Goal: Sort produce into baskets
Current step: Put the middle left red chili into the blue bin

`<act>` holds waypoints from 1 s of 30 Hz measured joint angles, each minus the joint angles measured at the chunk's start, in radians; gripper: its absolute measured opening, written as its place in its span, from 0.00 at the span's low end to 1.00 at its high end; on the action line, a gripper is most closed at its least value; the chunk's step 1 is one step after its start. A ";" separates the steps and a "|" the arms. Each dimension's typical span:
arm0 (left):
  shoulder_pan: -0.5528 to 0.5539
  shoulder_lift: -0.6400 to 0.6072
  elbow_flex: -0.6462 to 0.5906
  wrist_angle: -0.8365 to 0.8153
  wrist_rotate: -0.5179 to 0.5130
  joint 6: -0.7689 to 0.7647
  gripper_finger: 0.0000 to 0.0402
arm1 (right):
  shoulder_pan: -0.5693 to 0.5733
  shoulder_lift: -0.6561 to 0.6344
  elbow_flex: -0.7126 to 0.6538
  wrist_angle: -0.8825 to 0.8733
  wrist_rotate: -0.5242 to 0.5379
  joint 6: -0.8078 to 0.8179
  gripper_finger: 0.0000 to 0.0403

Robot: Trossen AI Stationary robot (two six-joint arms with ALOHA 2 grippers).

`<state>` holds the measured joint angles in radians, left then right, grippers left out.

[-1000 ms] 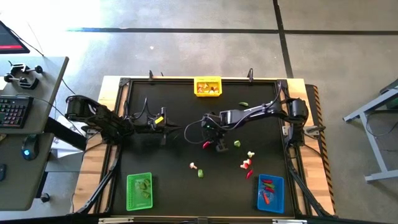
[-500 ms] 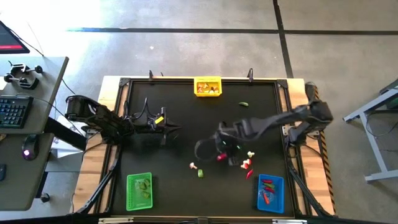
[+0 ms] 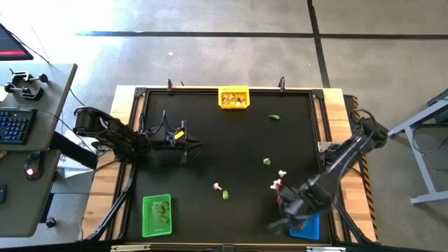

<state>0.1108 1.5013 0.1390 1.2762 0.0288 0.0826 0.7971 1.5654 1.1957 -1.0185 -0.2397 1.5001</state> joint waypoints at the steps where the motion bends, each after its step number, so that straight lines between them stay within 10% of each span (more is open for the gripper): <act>1: 0.000 0.000 0.000 0.000 0.000 0.001 0.00 | 0.027 0.000 0.000 -0.011 0.002 0.061 0.01; 7: 0.000 0.000 0.000 0.002 0.000 0.008 0.00 | 0.119 0.000 0.000 -0.118 0.008 0.253 0.01; 22: 0.000 0.000 0.000 0.002 0.000 0.001 0.00 | 0.094 0.000 -0.001 -0.138 0.122 0.120 0.01; 30: 0.000 0.000 0.000 0.001 0.000 0.019 0.00 | 0.071 0.003 -0.212 0.226 -0.035 0.069 0.01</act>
<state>0.1112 1.5013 0.1390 1.2774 0.0292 0.1017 0.8684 1.5688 0.9839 -0.7929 -0.2750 1.5695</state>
